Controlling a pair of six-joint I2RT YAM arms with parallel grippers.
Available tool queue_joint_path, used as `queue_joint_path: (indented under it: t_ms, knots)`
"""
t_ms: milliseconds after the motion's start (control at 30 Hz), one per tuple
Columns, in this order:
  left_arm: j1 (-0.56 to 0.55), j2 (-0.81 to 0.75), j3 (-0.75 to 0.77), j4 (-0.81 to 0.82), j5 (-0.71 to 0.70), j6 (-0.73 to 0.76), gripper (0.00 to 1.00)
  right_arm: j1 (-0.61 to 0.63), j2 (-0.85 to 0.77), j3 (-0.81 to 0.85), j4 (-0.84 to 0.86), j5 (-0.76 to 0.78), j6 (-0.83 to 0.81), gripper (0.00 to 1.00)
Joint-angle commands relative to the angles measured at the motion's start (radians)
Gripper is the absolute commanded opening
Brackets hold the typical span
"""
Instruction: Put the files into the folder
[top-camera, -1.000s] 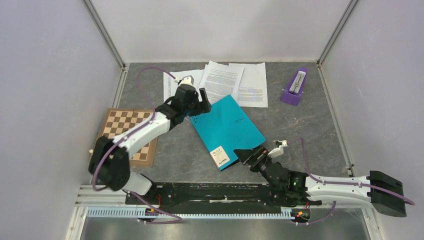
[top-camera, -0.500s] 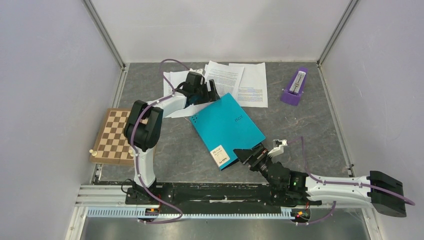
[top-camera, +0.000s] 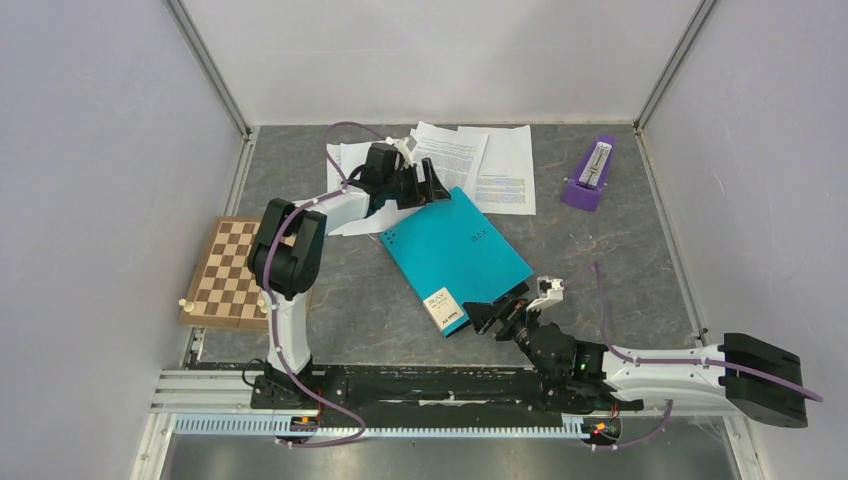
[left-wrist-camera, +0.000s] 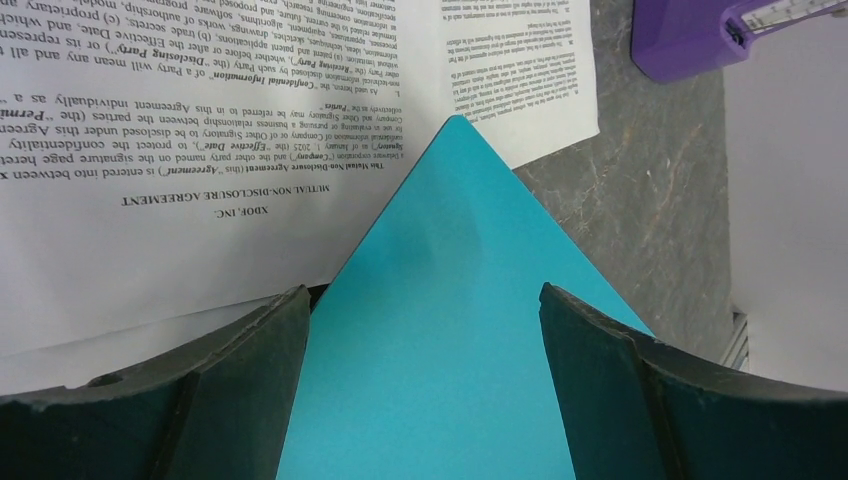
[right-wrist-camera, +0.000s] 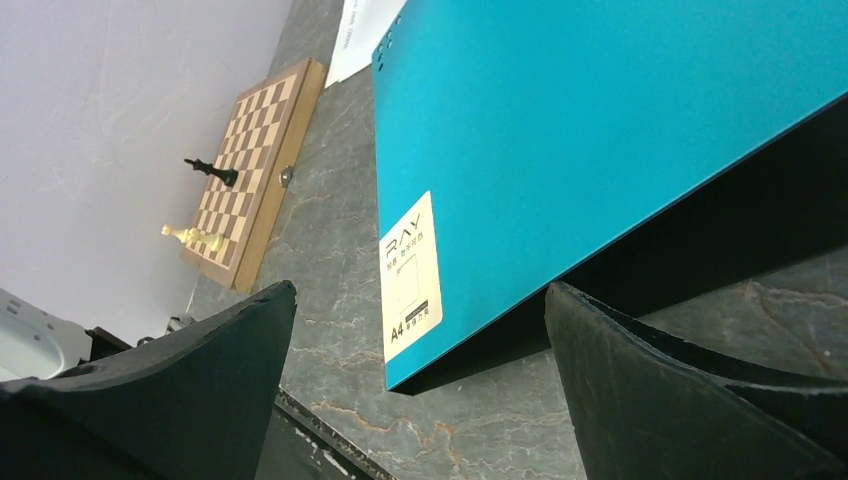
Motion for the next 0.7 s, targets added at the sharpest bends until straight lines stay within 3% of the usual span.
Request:
queue_joint_path:
  t_ms: [0,400,667]
  knots:
    - [0.008,-0.029,-0.019,0.066,0.147,-0.059,0.9,-0.007,0.005,-0.018,0.157,0.04,-0.12,0.98]
    - [0.011,-0.095,-0.059,0.176,0.266,-0.17,0.9,-0.032,0.023,-0.017,0.311,-0.007,-0.179,0.98]
    - [0.011,-0.167,-0.096,0.205,0.294,-0.203,0.9,-0.036,0.078,0.112,0.208,0.013,-0.218,0.99]
